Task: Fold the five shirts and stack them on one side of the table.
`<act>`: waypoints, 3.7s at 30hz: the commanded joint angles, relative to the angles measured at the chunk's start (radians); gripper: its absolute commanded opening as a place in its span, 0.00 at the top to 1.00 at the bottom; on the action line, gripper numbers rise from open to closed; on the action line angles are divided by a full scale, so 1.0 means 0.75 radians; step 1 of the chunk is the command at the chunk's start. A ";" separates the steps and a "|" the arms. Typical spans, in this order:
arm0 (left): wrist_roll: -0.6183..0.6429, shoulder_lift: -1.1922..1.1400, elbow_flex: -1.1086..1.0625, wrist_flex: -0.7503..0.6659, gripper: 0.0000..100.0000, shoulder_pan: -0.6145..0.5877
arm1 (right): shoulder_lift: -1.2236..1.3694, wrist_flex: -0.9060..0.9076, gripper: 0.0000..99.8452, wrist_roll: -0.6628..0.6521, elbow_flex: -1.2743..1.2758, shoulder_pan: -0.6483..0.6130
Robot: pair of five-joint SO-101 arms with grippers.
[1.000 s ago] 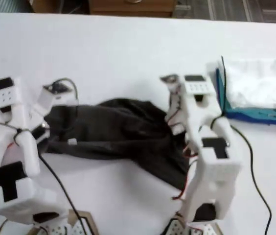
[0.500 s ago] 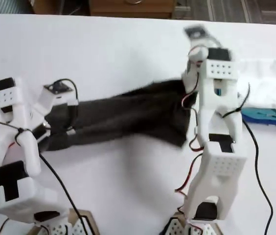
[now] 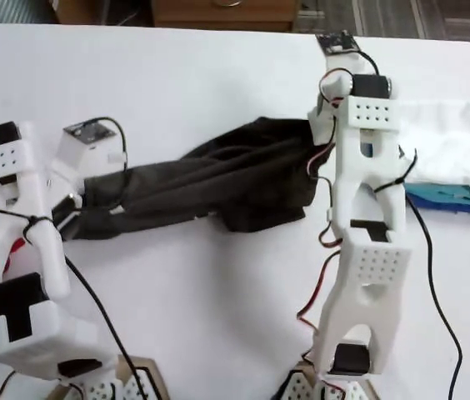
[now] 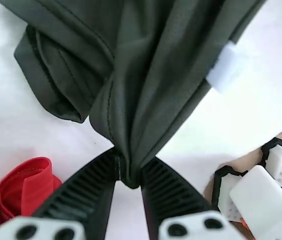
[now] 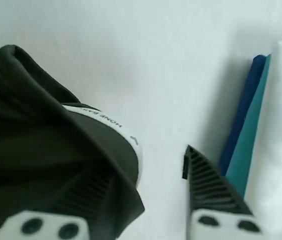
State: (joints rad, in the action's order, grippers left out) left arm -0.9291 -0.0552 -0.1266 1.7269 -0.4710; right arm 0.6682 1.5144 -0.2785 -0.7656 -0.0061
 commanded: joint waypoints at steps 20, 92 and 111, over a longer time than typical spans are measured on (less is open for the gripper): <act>0.008 0.008 0.048 -0.008 0.98 -0.010 | -0.785 -0.226 0.89 -0.115 1.060 0.181; 0.020 0.010 -0.079 -0.065 0.97 -0.010 | -0.300 0.339 0.76 -0.155 0.432 -0.169; 0.020 0.010 -0.089 -0.065 0.97 -0.010 | -0.269 -0.500 0.76 0.137 0.593 -0.339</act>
State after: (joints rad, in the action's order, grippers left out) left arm -0.9198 -0.0552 -0.1956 1.6870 -0.4726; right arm 0.5071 1.1676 -0.1895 -0.2470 -0.2424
